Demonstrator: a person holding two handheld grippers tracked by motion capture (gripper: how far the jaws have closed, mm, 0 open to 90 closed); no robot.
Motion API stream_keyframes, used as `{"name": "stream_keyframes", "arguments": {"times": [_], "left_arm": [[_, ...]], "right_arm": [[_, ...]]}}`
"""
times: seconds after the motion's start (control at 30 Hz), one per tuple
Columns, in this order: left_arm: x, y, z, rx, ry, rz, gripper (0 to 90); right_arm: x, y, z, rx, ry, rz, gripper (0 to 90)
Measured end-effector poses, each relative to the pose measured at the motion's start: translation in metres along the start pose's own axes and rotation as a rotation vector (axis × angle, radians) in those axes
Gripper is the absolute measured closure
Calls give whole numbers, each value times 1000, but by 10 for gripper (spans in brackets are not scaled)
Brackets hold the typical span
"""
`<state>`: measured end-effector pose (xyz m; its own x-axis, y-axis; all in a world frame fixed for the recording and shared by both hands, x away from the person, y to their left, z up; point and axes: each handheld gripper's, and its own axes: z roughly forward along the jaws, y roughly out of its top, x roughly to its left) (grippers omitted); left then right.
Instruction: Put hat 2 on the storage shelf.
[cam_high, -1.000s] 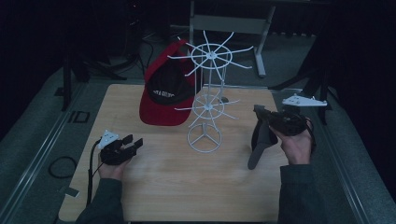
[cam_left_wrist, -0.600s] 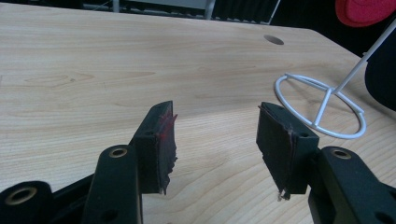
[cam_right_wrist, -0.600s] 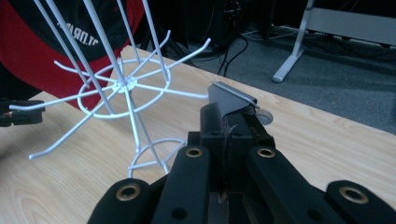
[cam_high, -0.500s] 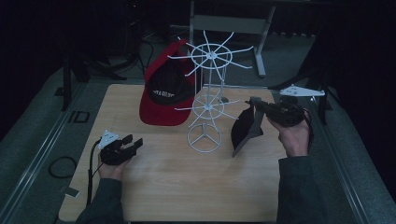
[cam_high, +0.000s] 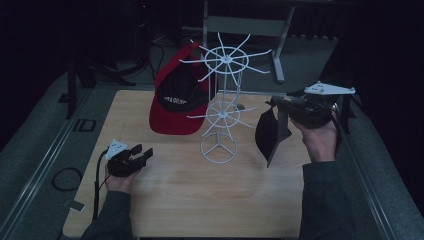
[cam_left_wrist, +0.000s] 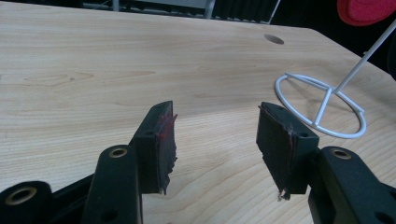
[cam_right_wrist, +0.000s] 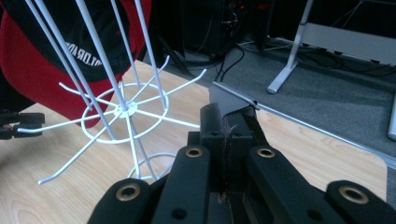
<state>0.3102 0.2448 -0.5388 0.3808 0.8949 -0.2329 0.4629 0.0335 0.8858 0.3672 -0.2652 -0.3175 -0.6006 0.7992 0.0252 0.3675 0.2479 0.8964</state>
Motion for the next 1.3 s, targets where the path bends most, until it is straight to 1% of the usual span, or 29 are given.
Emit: {"name": "stream_keyframes", "arguments": {"times": [0.13,0.33,0.57,0.97,1.3], "left_arm": [[0,0,0,0,1,-2,474],[0,0,0,1,0,-2,474],[0,0,0,2,1,-1,474],[1,0,0,4,-1,0,474],[1,0,0,5,1,2,474]], "right_arm": [[-2,4,-2,-9,1,-2,897],[-8,12,-4,-27,1,0,897],[-12,22,-7,-55,4,-2,897],[-11,47,-15,-94,8,-40,897],[-7,64,-16,-124,10,-49,896]]}}
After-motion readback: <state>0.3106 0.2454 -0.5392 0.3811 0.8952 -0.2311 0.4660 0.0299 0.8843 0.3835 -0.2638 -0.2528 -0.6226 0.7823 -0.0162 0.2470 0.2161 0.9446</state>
